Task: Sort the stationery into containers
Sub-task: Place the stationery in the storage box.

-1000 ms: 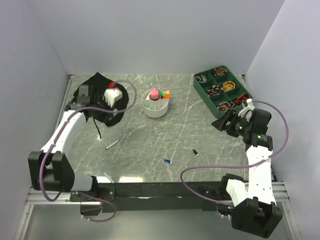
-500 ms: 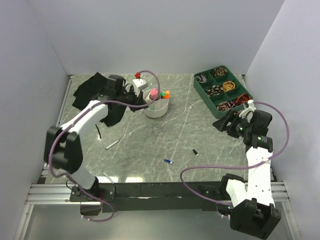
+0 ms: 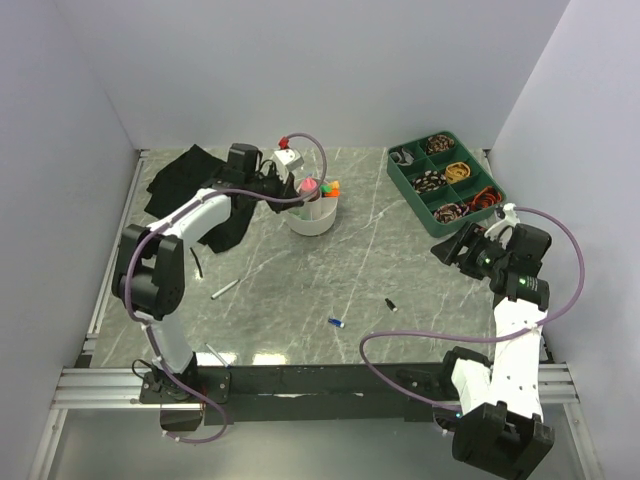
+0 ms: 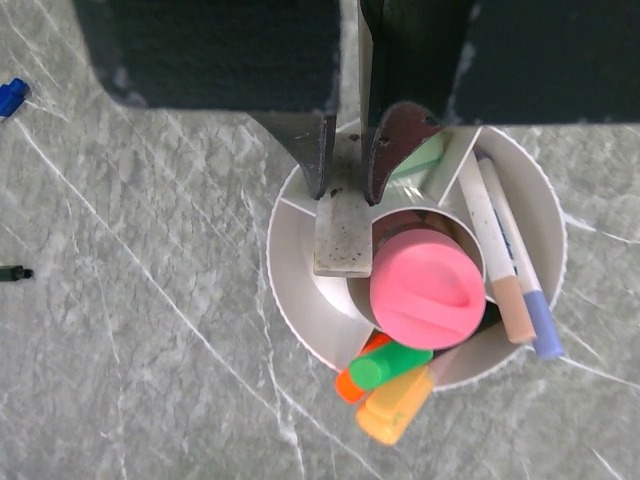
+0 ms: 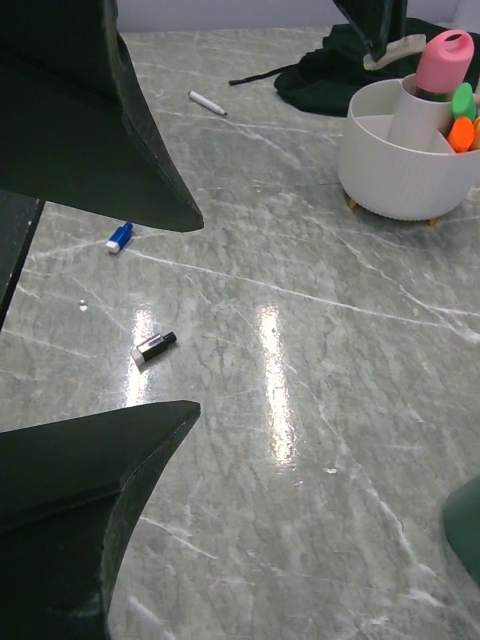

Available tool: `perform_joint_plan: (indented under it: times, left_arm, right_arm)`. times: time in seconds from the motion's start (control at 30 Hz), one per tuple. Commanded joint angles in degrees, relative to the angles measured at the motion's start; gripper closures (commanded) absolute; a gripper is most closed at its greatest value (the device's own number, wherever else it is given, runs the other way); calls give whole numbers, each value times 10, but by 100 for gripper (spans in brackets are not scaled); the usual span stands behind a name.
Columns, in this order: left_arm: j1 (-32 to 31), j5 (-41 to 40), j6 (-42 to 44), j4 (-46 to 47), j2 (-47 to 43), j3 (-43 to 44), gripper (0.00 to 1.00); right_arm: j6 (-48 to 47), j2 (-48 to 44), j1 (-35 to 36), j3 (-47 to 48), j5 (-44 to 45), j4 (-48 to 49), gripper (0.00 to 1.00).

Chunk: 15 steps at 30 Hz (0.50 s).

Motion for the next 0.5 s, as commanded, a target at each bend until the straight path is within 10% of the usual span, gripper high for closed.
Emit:
perform_joint_plan:
  times: [0.0, 0.23, 0.47]
  left_arm:
    - [-4, -2, 1, 23, 9, 13, 95]
    - [-10, -10, -4, 46, 33, 12, 94]
    - [-12, -20, 8, 28, 37, 19, 68]
  right_arm:
    - [-11, 3, -6, 21, 1, 1, 24]
    - [-15, 17, -7, 28, 3, -1, 24]
    - [-19, 29, -7, 38, 3, -1, 24]
